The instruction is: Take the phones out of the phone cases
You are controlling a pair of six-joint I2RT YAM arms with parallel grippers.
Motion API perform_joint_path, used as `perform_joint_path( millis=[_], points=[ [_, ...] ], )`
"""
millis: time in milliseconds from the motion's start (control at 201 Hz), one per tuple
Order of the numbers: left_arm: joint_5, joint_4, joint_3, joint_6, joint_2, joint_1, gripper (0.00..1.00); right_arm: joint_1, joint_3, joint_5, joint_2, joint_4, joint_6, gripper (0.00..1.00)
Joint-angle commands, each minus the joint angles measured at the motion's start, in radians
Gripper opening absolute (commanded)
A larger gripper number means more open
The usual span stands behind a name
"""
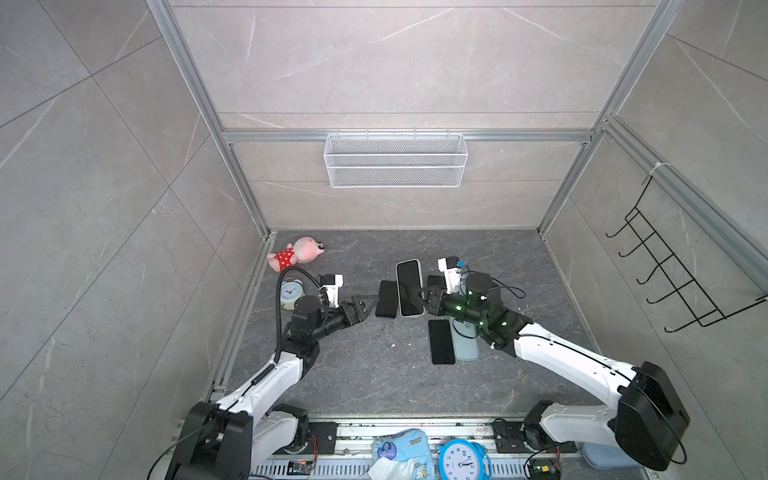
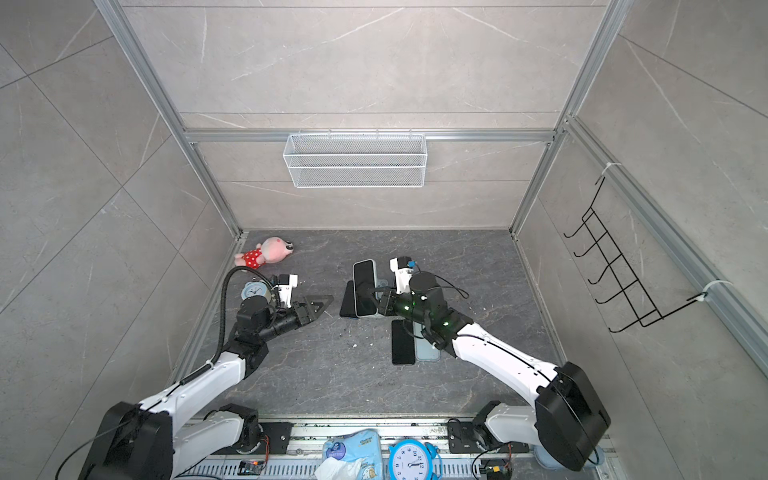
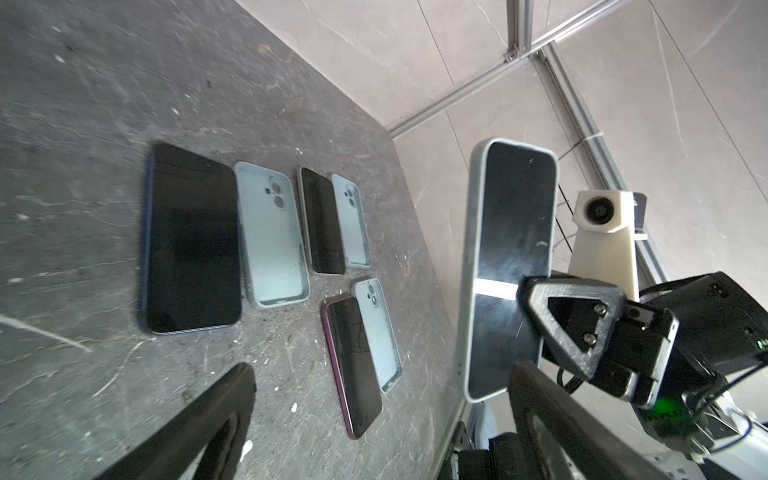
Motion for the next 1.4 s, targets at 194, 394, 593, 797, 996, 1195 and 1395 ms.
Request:
perform_joint_path(
  millis=[194,394,593,797,996,1195,1395],
  points=[
    [0.183,0.603,0.011,-0.162,0.221,-0.057,0.98,-0.012,-0.07,-0.216,-0.021,0.219,0.066,0.0],
    [0.242,0.789,0.027,-0.231,0.3,-0.064,0.97,-0.012,-0.095,-0.244,0.003,0.288,0.099,0.0],
    [0.272,0.789,0.099,-0.229,0.367,-0.079,0.9,-0.012,-0.115,-0.275,0.037,0.363,0.134,0.0],
    [0.305,0.789,0.166,-0.243,0.41,-0.098,0.48,-0.012,-0.116,-0.284,0.07,0.401,0.149,0.0],
    [0.315,0.791,0.172,-0.251,0.448,-0.099,0.14,-0.012,-0.117,-0.296,0.085,0.413,0.15,0.0],
    [0.307,0.79,0.167,-0.271,0.43,-0.103,0.0,-0.013,-0.116,-0.31,0.068,0.382,0.126,0.14],
    [-0.071,0.62,0.085,-0.273,0.205,-0.129,0.0,0.008,-0.205,-0.144,-0.076,0.392,0.154,0.7]
  ],
)
